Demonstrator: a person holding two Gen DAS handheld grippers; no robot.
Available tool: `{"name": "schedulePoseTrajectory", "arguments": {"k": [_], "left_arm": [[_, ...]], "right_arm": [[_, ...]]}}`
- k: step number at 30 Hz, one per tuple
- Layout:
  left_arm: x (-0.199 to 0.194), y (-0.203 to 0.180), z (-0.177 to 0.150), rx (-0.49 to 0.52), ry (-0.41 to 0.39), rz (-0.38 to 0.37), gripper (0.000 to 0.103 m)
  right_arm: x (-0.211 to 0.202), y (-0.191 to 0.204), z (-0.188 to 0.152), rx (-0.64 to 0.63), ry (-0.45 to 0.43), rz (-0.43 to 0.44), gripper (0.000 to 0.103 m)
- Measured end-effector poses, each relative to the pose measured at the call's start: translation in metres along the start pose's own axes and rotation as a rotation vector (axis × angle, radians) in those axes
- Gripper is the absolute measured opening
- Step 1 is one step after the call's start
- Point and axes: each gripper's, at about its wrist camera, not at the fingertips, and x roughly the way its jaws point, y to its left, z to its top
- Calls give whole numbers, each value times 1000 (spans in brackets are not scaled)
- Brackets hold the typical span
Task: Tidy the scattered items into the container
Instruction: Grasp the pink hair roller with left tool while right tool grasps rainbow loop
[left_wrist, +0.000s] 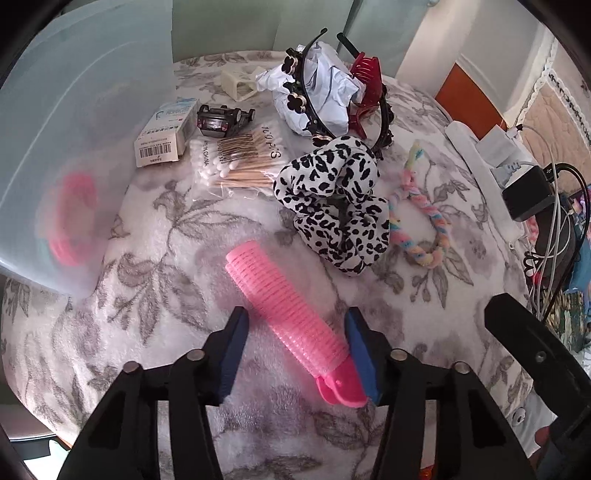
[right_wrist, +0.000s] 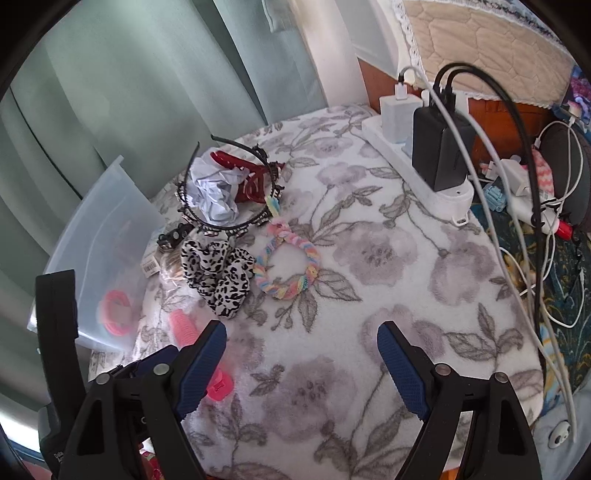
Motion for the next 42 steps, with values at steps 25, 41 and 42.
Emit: {"name": "schedulePoseTrajectory", "arguments": {"k": [25, 41, 42], "left_arm": [[5, 22, 15, -11, -23, -49, 30], [3, 26, 11, 6, -34, -60, 30], [2, 26, 10, 9, -35, -57, 30]], "right_arm": [[90, 54, 39, -300, 30, -194, 81], [84, 51, 31, -291, 4, -180, 49], [82, 49, 30, -280, 4, -172, 48]]}}
